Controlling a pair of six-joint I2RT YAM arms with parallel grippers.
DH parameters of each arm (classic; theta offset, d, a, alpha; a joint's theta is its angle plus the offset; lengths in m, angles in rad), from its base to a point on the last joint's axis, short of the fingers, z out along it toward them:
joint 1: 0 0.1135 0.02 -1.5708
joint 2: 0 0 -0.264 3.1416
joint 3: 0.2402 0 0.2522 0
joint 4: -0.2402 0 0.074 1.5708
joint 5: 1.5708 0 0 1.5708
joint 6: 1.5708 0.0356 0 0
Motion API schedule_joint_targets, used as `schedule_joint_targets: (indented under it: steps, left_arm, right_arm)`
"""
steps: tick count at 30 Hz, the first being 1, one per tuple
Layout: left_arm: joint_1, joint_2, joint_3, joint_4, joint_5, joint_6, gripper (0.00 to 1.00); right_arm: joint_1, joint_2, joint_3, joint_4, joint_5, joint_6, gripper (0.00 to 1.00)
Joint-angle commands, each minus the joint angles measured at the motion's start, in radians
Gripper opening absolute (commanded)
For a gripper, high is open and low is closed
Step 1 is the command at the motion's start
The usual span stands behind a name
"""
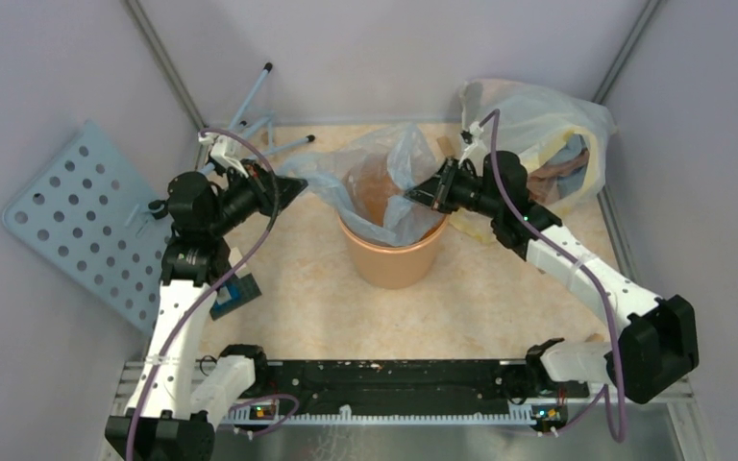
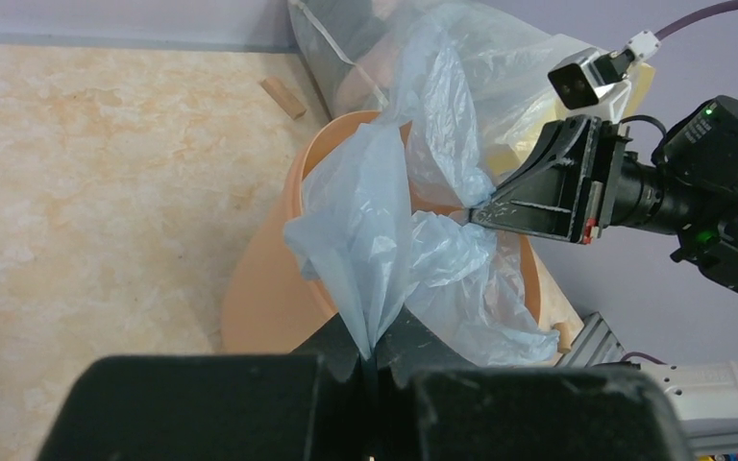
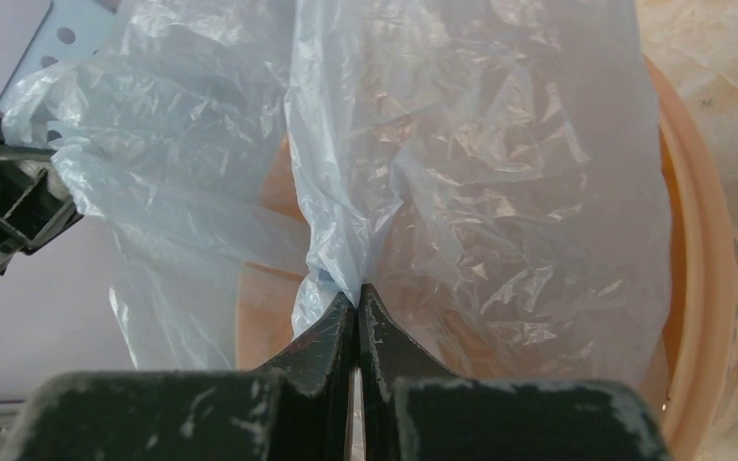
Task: Put the trash bags into the trash bin
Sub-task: Move the trash bin to the center of the board.
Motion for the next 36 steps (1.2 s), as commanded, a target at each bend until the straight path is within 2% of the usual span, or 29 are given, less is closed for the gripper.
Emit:
schedule_joint_targets:
  steps: [1, 9, 16, 23, 36]
  left_arm:
    - [0.004, 0.007, 0.021, 0.045, 0.012, 0.008, 0.00]
    - [0.005, 0.024, 0.040, 0.043, 0.006, 0.030, 0.00]
    - [0.005, 0.001, 0.113, -0.089, -0.144, 0.156, 0.00]
    - [0.005, 0.014, 0.112, -0.089, -0.058, 0.127, 0.00]
    - [0.005, 0.020, 0.115, -0.109, -0.059, 0.143, 0.00]
  right_arm:
    - [-0.004, -0.024, 0.097, -0.077, -0.032, -0.080, 0.00]
    - [-0.010, -0.130, 0.117, -0.184, 0.049, -0.145, 0.07]
    - [-0.085, -0.215, 0.071, -0.261, 0.091, -0.153, 0.08]
    - [-0.110, -0.284, 0.052, -0.303, 0.117, -0.169, 0.09]
    - [-0.124, -0.366, 0.020, -0.419, 0.251, -0.235, 0.19]
